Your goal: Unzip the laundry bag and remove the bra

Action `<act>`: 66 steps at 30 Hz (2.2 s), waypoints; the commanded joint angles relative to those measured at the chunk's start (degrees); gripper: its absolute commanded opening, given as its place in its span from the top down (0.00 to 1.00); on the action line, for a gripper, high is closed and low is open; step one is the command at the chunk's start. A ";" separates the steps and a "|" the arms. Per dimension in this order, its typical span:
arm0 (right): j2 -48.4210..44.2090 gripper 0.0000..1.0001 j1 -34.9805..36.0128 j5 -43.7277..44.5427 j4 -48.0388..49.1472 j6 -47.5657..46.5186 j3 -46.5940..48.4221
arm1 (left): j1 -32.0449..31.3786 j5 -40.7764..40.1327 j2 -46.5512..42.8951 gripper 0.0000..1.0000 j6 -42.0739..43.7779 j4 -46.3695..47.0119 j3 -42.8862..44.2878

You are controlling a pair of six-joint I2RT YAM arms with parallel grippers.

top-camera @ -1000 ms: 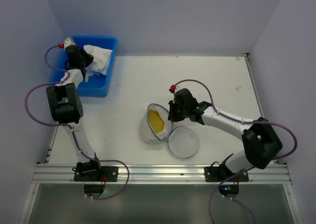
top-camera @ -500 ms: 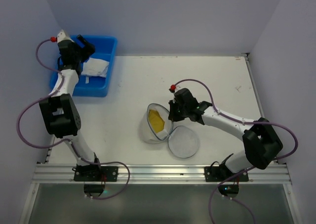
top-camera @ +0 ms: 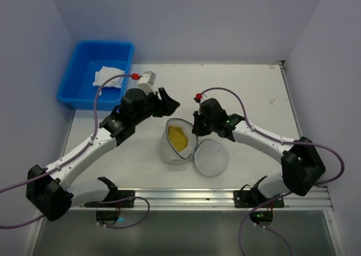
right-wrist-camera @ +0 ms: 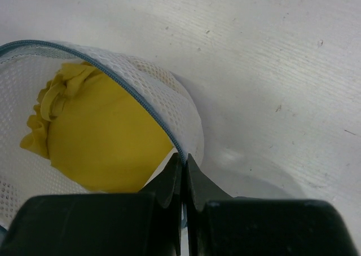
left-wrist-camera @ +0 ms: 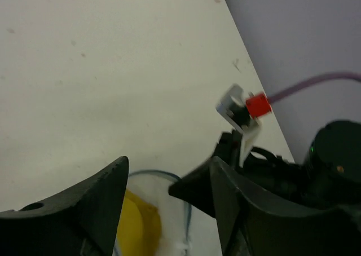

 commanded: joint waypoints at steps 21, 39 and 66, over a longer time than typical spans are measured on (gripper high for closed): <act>-6.91 1.00 -0.08 -0.87 1.37 1.57 -2.73 | -19.29 -26.40 14.32 0.42 -8.05 -18.14 -1.75; -3.13 1.00 3.96 -3.96 5.32 2.80 -3.78 | -19.29 -26.41 32.77 0.31 -11.39 -15.96 -2.01; 3.99 1.00 2.11 2.38 -2.14 -1.06 4.65 | -19.38 -4.27 -4.48 1.00 8.83 14.01 -19.24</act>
